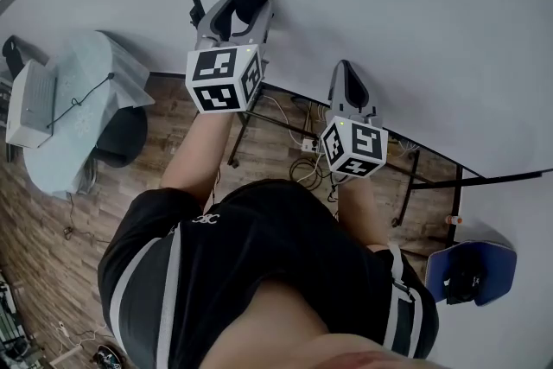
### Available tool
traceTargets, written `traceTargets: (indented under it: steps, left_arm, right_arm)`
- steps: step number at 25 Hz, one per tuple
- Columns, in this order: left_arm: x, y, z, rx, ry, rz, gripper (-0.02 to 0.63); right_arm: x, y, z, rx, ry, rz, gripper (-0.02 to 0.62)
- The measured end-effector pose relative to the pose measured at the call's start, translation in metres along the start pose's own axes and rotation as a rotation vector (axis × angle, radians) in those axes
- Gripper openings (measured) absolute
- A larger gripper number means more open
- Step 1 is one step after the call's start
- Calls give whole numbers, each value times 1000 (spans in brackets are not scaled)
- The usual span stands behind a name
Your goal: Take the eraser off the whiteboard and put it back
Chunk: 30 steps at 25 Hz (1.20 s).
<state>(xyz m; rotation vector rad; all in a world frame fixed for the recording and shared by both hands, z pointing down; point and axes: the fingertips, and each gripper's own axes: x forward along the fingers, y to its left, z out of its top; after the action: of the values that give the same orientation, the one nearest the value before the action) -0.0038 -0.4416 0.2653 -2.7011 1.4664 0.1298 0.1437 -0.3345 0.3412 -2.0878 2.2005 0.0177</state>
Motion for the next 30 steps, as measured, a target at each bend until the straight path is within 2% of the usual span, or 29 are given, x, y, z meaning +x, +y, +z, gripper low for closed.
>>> traceTargets:
  steps: [7, 16, 23, 30]
  left_arm:
    - [-35, 16, -11, -31, 18, -2, 232]
    - [-81, 36, -61, -69, 122, 62, 233]
    - [-93, 23, -77, -80, 159, 29, 233]
    - [-93, 9, -76, -73, 158, 2, 233]
  right_arm:
    - [9, 8, 3, 9, -6, 32, 5]
    - [15, 36, -3, -54, -7, 92, 5]
    - [12, 45, -7, -54, 5, 103, 5]
    - [7, 37, -6, -37, 1, 86, 5]
